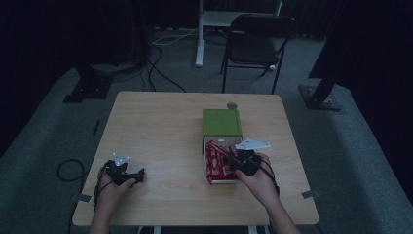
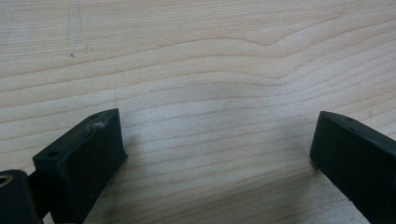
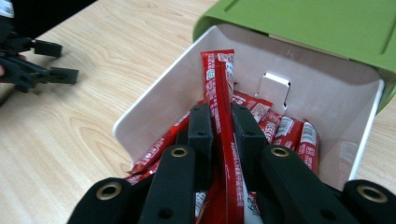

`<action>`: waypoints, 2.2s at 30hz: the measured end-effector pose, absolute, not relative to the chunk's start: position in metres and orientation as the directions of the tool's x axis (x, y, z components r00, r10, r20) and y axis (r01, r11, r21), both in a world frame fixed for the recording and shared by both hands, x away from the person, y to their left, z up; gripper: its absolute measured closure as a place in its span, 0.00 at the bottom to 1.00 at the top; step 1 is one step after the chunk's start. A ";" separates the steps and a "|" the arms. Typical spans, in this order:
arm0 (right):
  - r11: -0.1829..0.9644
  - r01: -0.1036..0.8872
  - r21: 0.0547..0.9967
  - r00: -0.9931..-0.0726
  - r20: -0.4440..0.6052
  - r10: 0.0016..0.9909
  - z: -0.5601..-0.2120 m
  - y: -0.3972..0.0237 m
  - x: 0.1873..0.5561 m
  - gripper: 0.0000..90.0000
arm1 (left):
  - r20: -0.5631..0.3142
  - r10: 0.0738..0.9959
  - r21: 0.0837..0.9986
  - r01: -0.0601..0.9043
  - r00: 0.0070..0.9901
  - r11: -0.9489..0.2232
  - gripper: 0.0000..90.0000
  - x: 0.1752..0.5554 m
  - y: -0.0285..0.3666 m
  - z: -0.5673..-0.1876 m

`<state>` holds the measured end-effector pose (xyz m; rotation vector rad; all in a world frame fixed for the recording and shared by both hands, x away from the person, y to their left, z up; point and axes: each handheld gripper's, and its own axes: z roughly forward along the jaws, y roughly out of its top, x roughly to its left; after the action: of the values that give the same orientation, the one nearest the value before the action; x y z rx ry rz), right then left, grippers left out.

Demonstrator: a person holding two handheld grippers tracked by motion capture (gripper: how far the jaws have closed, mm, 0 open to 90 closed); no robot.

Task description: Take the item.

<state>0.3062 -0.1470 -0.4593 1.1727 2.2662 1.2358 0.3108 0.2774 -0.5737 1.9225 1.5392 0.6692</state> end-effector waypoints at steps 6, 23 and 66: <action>0.261 0.489 0.833 -0.625 0.126 0.770 -0.446 -0.153 0.302 0.89 | 0.026 0.978 0.708 0.687 0.208 -0.165 0.04 0.311 0.277 -0.574; 0.174 0.461 0.870 -0.577 0.144 0.804 -0.426 -0.178 0.305 0.89 | 0.026 0.978 0.708 0.687 0.208 -0.165 0.04 0.311 0.277 -0.574; -0.003 0.428 0.904 -0.295 0.143 0.945 -0.460 -0.285 0.304 0.89 | 0.027 0.978 0.708 0.687 0.209 -0.166 0.04 0.311 0.277 -0.574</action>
<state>0.3035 -0.2846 -0.4599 1.4186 1.7515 1.2718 0.3107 0.2774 -0.5736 1.9244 1.5389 0.6693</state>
